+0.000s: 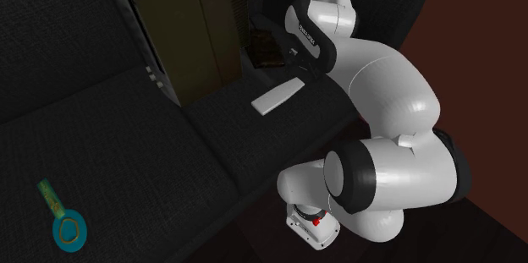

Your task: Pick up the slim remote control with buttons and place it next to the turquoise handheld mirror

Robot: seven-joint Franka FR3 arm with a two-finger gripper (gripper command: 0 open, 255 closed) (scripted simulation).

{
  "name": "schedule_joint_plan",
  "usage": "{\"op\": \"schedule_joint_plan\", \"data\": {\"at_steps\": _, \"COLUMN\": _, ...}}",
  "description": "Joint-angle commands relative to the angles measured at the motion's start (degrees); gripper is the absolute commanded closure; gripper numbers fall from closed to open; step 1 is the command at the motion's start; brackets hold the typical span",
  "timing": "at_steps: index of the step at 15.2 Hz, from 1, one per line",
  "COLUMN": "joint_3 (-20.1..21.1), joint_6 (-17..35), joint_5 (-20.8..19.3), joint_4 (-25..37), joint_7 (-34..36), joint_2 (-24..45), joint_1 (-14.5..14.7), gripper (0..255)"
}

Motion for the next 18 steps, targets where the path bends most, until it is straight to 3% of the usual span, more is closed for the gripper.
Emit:
{"op": "schedule_joint_plan", "data": {"at_steps": 1, "joint_3": 0.1, "joint_6": 0.1, "joint_5": 0.0, "joint_4": -0.1, "joint_7": 0.0, "joint_2": 0.1, "joint_1": 0.1, "gripper": 0}}
{"op": "schedule_joint_plan", "data": {"at_steps": 3, "joint_3": 0.1, "joint_6": 0.1, "joint_5": 0.0, "joint_4": -0.1, "joint_7": 0.0, "joint_2": 0.1, "joint_1": 0.1, "gripper": 0}}
{"op": "schedule_joint_plan", "data": {"at_steps": 4, "joint_3": 0.1, "joint_6": 0.1, "joint_5": 0.0, "joint_4": -0.1, "joint_7": 0.0, "joint_2": 0.1, "joint_1": 0.1, "gripper": 255}}
{"op": "schedule_joint_plan", "data": {"at_steps": 13, "joint_3": 0.1, "joint_6": 0.1, "joint_5": 0.0, "joint_4": -0.1, "joint_7": 0.0, "joint_2": 0.1, "joint_1": 0.1, "gripper": 255}}
{"op": "schedule_joint_plan", "data": {"at_steps": 18, "joint_3": 0.2, "joint_6": -3.7, "joint_5": 0.2, "joint_4": 4.0, "joint_7": 0.5, "joint_2": 0.4, "joint_1": 0.3, "gripper": 255}}
